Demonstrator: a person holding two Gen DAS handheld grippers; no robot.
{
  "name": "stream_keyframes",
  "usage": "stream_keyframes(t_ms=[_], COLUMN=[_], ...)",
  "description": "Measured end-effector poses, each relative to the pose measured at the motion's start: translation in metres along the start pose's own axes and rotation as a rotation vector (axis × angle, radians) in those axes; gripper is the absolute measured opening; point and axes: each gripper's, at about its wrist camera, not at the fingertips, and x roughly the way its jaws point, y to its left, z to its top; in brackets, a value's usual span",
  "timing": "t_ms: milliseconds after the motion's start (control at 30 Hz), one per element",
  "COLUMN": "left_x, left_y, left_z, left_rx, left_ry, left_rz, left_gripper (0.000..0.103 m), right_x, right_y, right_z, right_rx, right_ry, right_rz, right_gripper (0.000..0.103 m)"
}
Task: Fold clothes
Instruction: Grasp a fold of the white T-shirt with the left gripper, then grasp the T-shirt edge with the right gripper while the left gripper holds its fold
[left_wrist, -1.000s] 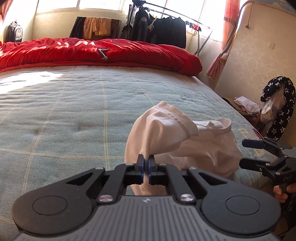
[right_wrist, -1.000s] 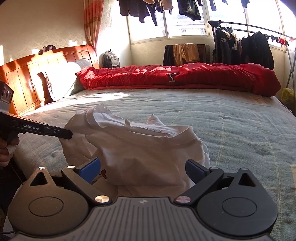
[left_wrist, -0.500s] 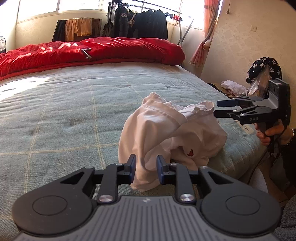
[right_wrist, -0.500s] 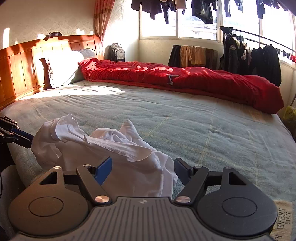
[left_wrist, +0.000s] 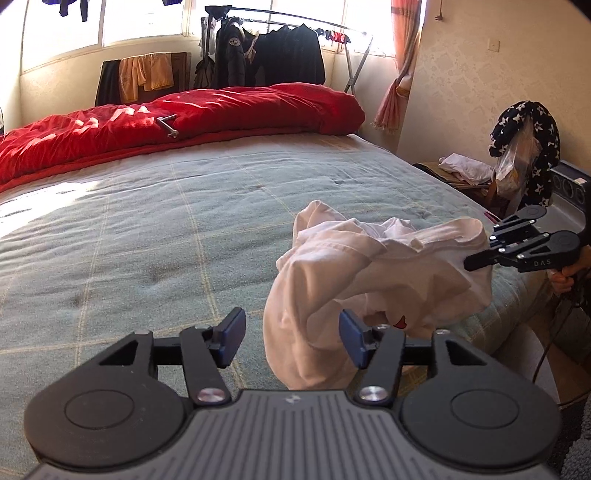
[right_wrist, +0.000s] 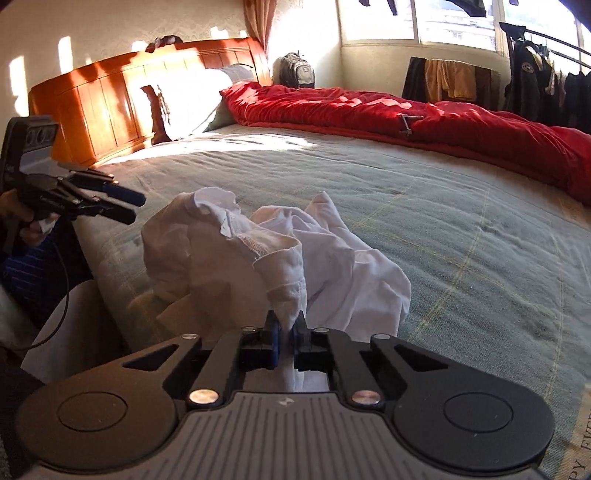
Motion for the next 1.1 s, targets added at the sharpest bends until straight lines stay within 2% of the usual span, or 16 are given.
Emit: stream_keyframes(t_ms=[100, 167, 233, 333, 367, 467, 500, 533, 667, 767, 833, 1000, 1100], left_x=[0.011, 0.019, 0.027, 0.038, 0.04, 0.038, 0.035, 0.032, 0.022, 0.012, 0.006, -0.003, -0.008], left_y=[0.013, 0.019, 0.024, 0.021, 0.016, 0.0, -0.006, -0.011, -0.025, -0.026, -0.025, -0.025, -0.024], left_z=[0.012, 0.017, 0.022, 0.021, 0.018, 0.008, 0.004, 0.001, -0.011, -0.015, -0.019, -0.03, -0.036], left_rx=[0.009, -0.026, -0.06, -0.074, -0.063, -0.006, 0.021, 0.04, 0.096, 0.094, 0.086, 0.082, 0.079], left_ry=[0.0, -0.001, -0.001, 0.007, 0.01, 0.003, 0.002, 0.004, 0.017, 0.019, 0.021, 0.021, 0.021], left_rz=[-0.039, -0.071, -0.102, -0.145, -0.149, -0.155, -0.164, -0.171, -0.165, -0.169, -0.173, -0.166, -0.162], left_gripper=[0.057, 0.057, 0.057, 0.056, 0.056, 0.056, 0.056, 0.056, 0.056, 0.056, 0.056, 0.056, 0.056], right_x=[-0.005, -0.002, -0.004, -0.017, -0.022, -0.034, -0.036, -0.033, 0.006, 0.052, 0.077, 0.122, 0.14], right_y=[0.009, 0.007, 0.005, 0.009, 0.011, 0.015, 0.016, 0.016, 0.028, 0.041, 0.042, 0.014, -0.007], right_z=[-0.01, -0.016, -0.019, -0.01, -0.006, 0.015, 0.023, 0.033, 0.066, 0.085, 0.094, 0.106, 0.101], right_rx=[-0.048, -0.037, -0.02, -0.029, -0.032, -0.022, -0.011, 0.006, -0.01, -0.037, -0.008, 0.21, 0.371], right_ry=[0.067, 0.113, 0.12, 0.067, 0.047, -0.03, -0.058, -0.083, -0.092, -0.04, -0.01, 0.045, 0.098], right_rz=[-0.033, -0.057, -0.062, -0.039, -0.03, 0.02, 0.047, 0.091, 0.183, 0.217, 0.252, 0.328, 0.347], right_gripper=[0.007, 0.008, 0.011, 0.025, 0.032, 0.056, 0.062, 0.063, 0.068, 0.069, 0.069, 0.077, 0.078])
